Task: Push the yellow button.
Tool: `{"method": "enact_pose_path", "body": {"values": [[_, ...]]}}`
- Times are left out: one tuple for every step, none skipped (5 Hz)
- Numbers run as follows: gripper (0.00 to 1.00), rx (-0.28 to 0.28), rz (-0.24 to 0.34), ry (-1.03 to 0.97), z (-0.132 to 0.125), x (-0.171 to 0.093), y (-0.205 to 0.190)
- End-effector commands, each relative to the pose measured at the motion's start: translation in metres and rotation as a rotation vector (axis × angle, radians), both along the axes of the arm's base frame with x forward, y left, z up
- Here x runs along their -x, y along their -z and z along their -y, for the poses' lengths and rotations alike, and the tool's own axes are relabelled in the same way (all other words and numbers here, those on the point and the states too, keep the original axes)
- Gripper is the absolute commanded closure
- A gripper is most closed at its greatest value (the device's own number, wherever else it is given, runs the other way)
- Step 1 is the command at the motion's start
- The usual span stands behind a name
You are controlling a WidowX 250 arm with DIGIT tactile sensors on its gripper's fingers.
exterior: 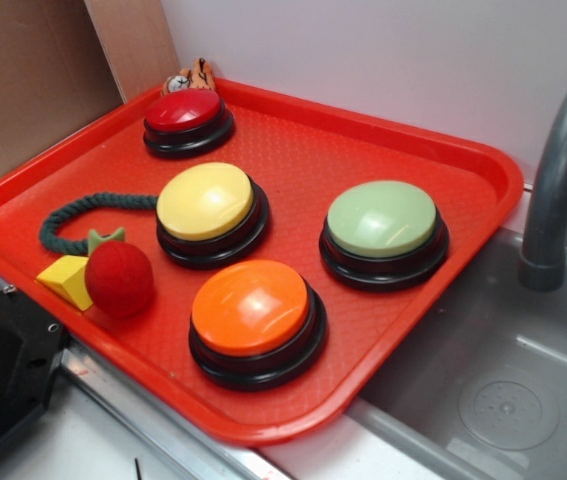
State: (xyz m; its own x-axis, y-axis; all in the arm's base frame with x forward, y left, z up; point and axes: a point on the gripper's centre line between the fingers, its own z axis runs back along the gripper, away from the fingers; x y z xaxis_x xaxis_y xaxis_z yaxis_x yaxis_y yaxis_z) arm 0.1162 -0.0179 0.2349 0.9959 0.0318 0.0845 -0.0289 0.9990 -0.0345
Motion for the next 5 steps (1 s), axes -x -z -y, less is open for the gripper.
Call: {"method": "enact_pose_path", "body": {"values": [[0.0, 0.0, 0.0, 0.0, 0.0, 0.0, 0.0], [0.0, -0.054, -0.031, 0.13, -0.005, -0.03, 0.047], [0.0, -0.084, -0.021, 0.248, 0.008, -0.063, 0.084], [0.0, -0.099, 0.002, 0.316, 0.013, -0.075, 0.121], [0.0, -0.091, 0.018, 0.367, 0.016, -0.077, 0.147]]}}
